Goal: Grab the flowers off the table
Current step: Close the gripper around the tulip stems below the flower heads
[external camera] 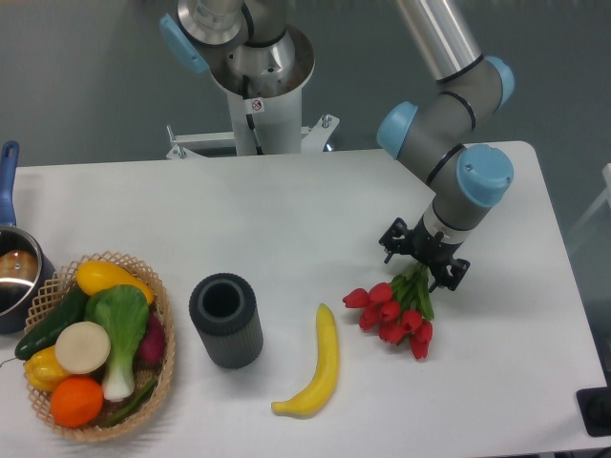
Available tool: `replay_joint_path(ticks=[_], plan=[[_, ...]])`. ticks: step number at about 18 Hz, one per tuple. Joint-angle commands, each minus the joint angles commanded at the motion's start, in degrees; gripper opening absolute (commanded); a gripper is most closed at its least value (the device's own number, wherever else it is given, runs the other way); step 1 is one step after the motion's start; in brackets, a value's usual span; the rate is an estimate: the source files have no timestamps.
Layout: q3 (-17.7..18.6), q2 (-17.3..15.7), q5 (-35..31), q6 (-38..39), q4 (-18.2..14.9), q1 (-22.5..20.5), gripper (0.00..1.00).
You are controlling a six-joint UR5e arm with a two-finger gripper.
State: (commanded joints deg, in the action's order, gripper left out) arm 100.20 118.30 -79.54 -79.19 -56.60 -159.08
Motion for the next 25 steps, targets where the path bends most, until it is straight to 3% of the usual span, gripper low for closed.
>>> replay_joint_path(ticks=[13,25], plan=[[0.7,-1.9,1.3,0.7,-0.1,-0.1,0.38],[0.8,-3.4,1.3,1.7,-0.1,-0.2,0.34]])
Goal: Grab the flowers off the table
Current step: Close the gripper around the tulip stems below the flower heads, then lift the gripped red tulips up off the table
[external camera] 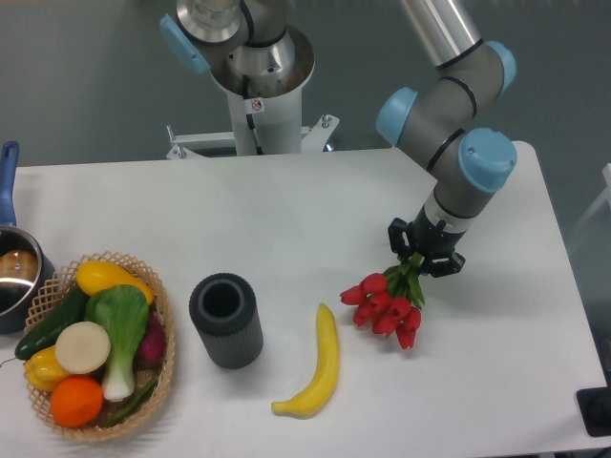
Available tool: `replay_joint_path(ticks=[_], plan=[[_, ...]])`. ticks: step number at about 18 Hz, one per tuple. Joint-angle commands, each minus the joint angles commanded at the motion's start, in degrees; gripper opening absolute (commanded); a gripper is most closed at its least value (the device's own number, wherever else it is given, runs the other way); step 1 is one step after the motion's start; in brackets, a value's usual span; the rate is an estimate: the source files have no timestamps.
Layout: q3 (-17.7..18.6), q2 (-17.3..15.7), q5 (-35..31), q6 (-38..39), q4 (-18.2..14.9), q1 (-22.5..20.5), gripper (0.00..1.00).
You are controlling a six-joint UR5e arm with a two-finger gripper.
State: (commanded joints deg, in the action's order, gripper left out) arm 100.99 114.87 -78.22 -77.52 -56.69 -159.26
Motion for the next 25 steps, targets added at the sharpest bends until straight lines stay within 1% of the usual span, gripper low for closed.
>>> replay_joint_path(ticks=[2,3,4,6,7,9,12,15,18,19,23,25], plan=[[-0.1,-0.5,0.0,0.0,0.0,-0.1,0.34],[0.0,-2.8,0.0,0.0,-0.2,-0.2,0.34],[0.1,-4.0,0.0,0.0,-0.6,-0.1,0.34],[0.1,-8.0,1.0,0.0,-2.2,-0.2,0.34],[0.1,-9.7,2.9,0.0,-2.9,-0.4,0.34],[0.1,-12.8,7.4,0.3,-3.0,-1.7,0.34],[-0.2,-16.8,17.0,4.0,-2.5,-3.5,0.34],[-0.5,-20.6,24.3,6.8,-2.2,-4.9,0.34],[-0.8,-22.1,32.5,7.3,-2.1,-5.2,0.34],[-1.1,-22.2,35.2,7.3,-2.0,-5.3,0.34],[-1.8,-22.0,45.8,7.4,0.2,-5.2,0.34],[-2.0,-21.6,51.0,7.4,0.5,-5.0,0.34]])
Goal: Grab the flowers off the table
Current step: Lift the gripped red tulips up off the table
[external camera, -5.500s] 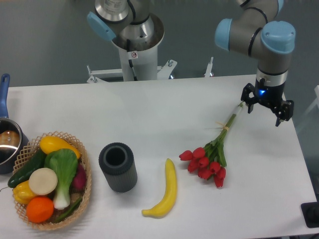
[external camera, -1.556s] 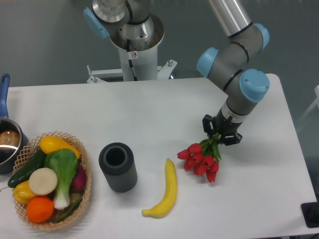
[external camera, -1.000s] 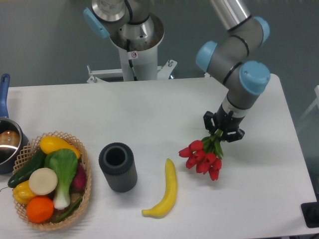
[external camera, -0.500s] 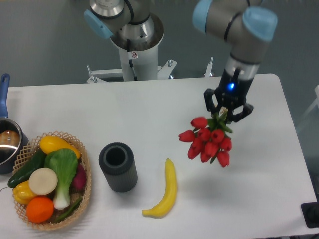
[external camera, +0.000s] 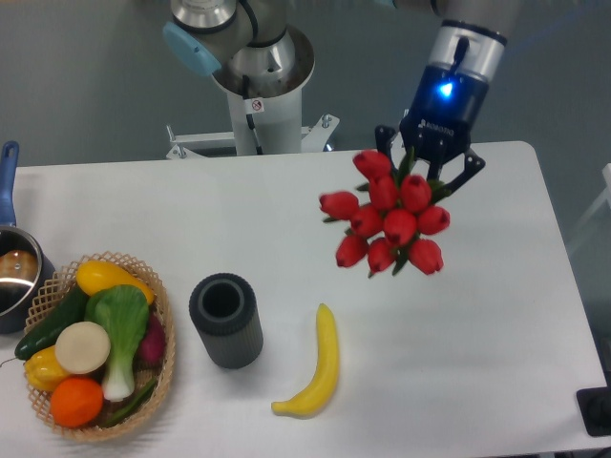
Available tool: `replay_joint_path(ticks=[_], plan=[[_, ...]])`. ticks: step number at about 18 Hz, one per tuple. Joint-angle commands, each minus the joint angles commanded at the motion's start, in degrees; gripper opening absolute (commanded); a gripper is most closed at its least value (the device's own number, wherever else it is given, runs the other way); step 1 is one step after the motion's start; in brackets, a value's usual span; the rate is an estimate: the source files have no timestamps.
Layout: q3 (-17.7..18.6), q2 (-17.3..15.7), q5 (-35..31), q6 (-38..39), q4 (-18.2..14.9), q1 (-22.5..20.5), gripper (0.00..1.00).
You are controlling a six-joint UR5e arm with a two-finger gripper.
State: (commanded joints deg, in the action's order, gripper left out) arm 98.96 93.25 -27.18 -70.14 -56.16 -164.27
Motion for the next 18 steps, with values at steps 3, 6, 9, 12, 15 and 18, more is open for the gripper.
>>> replay_joint_path(ticks=[3,6,9,12,15,18], plan=[[0.0,0.3,5.5,0.0,0.0,0.1,0.34],[0.3,0.3,8.1,1.3,0.1,-0.2,0.34],[0.4,0.2,8.3,2.0,0.1,-0.2,0.34],[0.4,0.2,8.3,2.5,0.1,0.0,0.34],[0.4,0.2,8.4,2.5,0.1,0.2,0.34],[0.4,0.2,8.4,2.8,0.1,0.2,0.34]])
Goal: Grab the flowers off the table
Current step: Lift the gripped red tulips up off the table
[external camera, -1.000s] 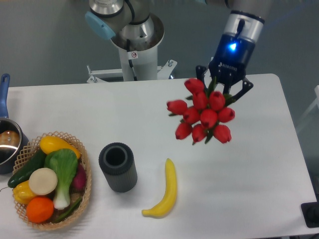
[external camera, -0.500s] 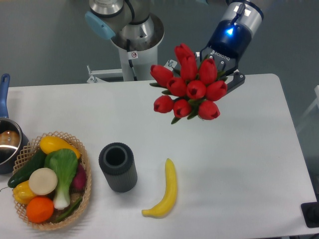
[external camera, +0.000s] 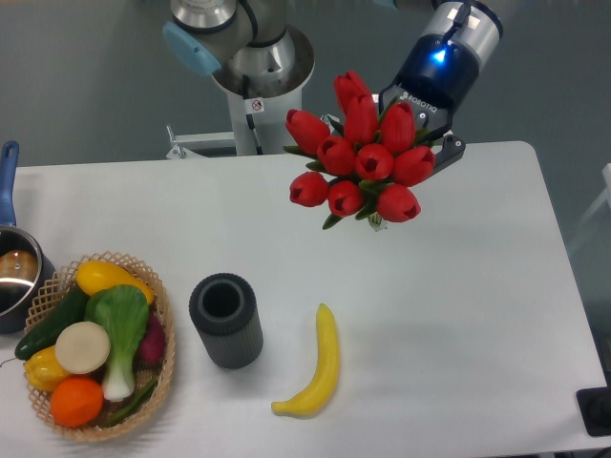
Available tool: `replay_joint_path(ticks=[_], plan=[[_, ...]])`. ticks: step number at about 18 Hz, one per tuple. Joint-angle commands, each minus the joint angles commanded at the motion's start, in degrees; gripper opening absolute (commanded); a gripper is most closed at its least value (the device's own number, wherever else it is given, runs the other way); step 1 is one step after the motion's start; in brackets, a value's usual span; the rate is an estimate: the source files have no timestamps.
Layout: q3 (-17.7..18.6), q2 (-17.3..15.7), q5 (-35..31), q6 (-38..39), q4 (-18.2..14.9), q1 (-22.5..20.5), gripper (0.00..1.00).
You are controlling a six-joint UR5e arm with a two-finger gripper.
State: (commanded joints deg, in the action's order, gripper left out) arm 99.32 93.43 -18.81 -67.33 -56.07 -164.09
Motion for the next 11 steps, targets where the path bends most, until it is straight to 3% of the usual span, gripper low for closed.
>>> replay_joint_path(ticks=[11], plan=[[0.4,-0.2,-0.1,0.6,0.2,-0.4,0.34]])
